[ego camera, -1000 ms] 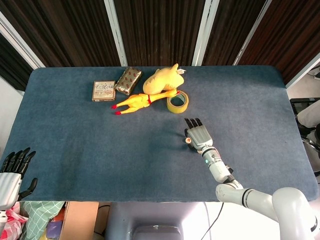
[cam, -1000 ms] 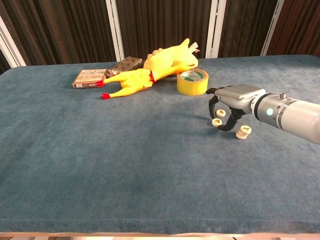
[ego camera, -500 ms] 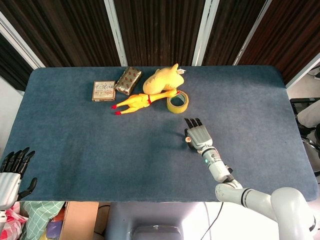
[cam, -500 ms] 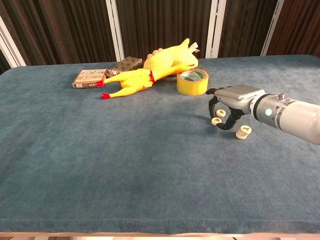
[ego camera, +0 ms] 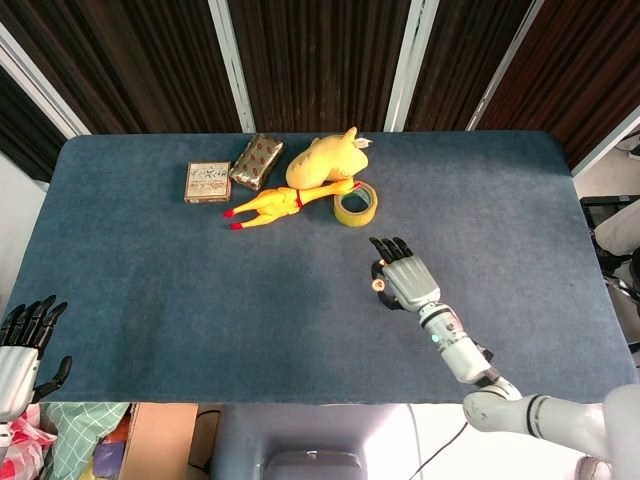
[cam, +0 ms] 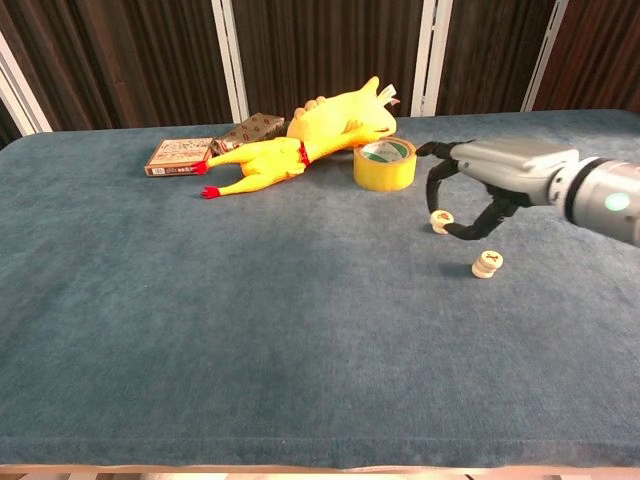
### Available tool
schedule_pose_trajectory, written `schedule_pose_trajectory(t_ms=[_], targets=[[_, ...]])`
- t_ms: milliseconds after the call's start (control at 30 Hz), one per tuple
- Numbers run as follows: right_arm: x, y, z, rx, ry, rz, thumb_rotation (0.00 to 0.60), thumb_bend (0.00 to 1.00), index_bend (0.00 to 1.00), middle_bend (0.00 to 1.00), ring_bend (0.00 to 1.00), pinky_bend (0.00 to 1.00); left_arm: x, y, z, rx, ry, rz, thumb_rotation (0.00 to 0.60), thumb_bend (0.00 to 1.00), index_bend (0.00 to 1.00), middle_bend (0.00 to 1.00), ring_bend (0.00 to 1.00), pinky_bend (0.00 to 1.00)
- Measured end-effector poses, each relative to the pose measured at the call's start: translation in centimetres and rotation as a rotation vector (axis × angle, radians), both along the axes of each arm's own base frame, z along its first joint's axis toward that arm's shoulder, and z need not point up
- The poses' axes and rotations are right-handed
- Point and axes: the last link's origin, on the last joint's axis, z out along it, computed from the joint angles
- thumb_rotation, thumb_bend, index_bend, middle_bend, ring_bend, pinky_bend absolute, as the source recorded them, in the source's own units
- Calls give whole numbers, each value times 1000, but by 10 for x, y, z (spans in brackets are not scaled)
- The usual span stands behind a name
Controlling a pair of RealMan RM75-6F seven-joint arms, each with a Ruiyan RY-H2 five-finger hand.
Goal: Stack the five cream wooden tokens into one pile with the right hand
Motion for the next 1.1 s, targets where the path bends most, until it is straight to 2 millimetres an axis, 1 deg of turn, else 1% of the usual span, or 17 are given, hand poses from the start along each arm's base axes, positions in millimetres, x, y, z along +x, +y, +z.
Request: schedule_pose_trajectory(t_ms=[100,200,267,367,500,667,867,1100], targets=[[-17,21,20,-1,27,29,600,512,605,81,0,0,1,0,-2,-5,2,-5,600,404,0,0,0,5],[-35,39,29,2,63,43,600,512,603,81,0,0,2,1,-4,-14,5,-8,600,404,0,0,0,5],[-42,45,31,0,79,47,600,511,602,81,0,0,3,1,-6,-21,6,-10,600,404,0,0,0,5],[-51,45,30,-9,93,38,600,512,601,81,0,0,3,2,-7,-27,6,-11,600,404,0,0,0,6],[-58,40,24,-9,97,25,600,511,601,81,0,0,4,3,-8,-28,7,-14,600,403,0,0,0,5],[-60,30,16,2,80,-7,600,512,601,81,0,0,3,2,-8,-25,9,-9,600,403,0,0,0,5],[-61,19,11,-5,83,-32,600,512,601,81,0,0,2,2,-6,-19,8,-1,600,403,0,0,0,5],[-62,14,7,0,87,-44,600,512,601,81,0,0,2,2,-6,-19,7,-1,600,403,0,0,0,5]])
